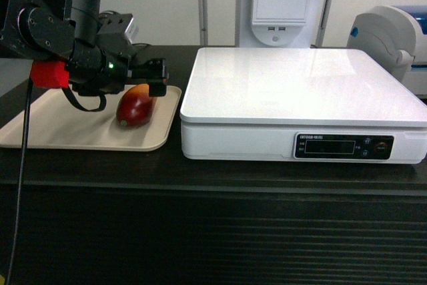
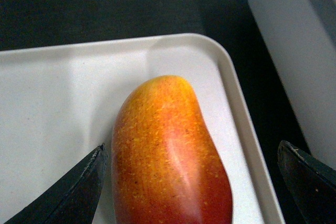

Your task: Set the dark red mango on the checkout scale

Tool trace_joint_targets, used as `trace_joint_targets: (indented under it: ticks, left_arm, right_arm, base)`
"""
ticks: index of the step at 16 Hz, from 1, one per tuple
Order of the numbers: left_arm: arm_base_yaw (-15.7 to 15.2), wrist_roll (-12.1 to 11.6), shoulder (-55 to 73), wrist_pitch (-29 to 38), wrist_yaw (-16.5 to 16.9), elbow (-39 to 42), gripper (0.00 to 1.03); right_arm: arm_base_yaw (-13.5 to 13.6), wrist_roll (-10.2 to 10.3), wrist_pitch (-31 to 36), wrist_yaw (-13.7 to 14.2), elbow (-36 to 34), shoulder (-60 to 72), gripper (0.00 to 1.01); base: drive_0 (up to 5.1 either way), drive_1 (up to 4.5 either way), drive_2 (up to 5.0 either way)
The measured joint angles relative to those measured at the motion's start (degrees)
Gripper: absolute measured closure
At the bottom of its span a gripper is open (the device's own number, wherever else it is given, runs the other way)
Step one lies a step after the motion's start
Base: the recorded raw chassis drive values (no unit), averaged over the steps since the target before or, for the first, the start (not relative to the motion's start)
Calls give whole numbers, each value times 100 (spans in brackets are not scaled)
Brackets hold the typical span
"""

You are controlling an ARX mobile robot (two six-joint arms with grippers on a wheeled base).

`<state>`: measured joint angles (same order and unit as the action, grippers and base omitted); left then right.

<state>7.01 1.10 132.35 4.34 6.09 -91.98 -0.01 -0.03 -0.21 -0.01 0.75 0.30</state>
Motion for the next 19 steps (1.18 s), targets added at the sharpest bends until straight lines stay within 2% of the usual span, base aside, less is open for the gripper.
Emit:
trace_joint_targets:
  ticks: [4,11,15,17,19]
  left_arm:
    - [-52,-55,236,-221,-42,-219,5]
    - [-74,-614,564,-553,-170,-424,5]
    - [-74,-706,566,-457,-170,-424,38]
    - [-85,-743,463,-341,-170,-273,40]
    - [-55,-758,-28,-76,-116,227,40]
  right_arm:
    - [0,0,0,0,0,0,3]
    - [0,0,0,0,0,0,3]
    - [0,0,0,0,0,0,3]
    - [0,0,0,0,0,0,3]
    - [0,0,0,0,0,0,3]
  base:
    - [0,0,0]
    - [0,0,0]
    - [0,0,0]
    - [0,0,0]
    - [0,0,0]
